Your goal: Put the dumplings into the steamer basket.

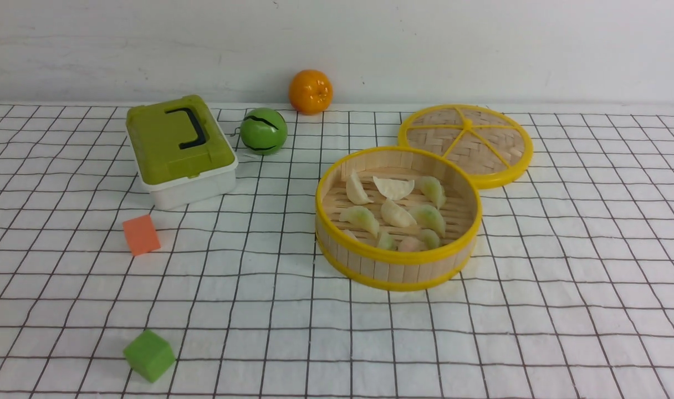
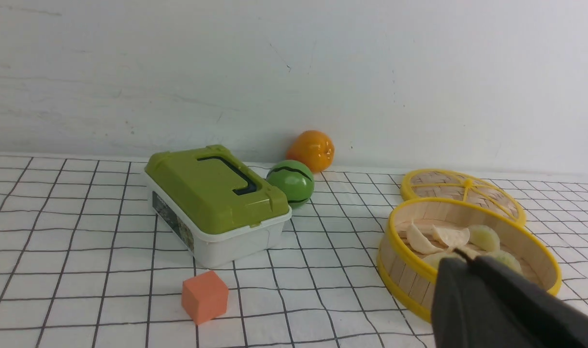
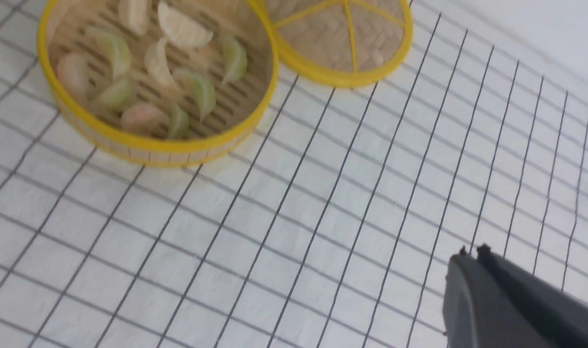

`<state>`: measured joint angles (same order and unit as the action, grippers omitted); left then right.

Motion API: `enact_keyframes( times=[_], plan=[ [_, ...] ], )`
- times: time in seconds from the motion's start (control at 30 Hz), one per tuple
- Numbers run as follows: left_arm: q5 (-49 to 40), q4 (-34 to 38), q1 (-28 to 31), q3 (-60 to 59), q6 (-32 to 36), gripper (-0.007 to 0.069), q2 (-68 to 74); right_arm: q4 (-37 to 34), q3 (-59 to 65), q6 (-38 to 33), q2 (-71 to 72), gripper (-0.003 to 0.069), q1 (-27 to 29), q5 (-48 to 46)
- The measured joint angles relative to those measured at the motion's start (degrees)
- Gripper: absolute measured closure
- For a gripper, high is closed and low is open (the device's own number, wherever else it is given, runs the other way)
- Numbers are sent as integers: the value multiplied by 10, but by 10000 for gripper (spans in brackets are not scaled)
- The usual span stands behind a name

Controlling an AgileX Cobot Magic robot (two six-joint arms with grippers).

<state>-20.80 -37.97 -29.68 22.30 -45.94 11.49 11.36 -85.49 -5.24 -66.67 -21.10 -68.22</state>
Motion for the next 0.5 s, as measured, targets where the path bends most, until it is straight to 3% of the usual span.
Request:
enact_keyframes(
  times=[0.3, 0.5],
  plan=[
    [1, -3, 0, -17, 0, 637, -4, -10, 441, 111, 321, 671, 0, 396],
    [-14, -4, 0, -17, 0, 637, -4, -12, 641, 204, 498, 667, 0, 517]
  ],
)
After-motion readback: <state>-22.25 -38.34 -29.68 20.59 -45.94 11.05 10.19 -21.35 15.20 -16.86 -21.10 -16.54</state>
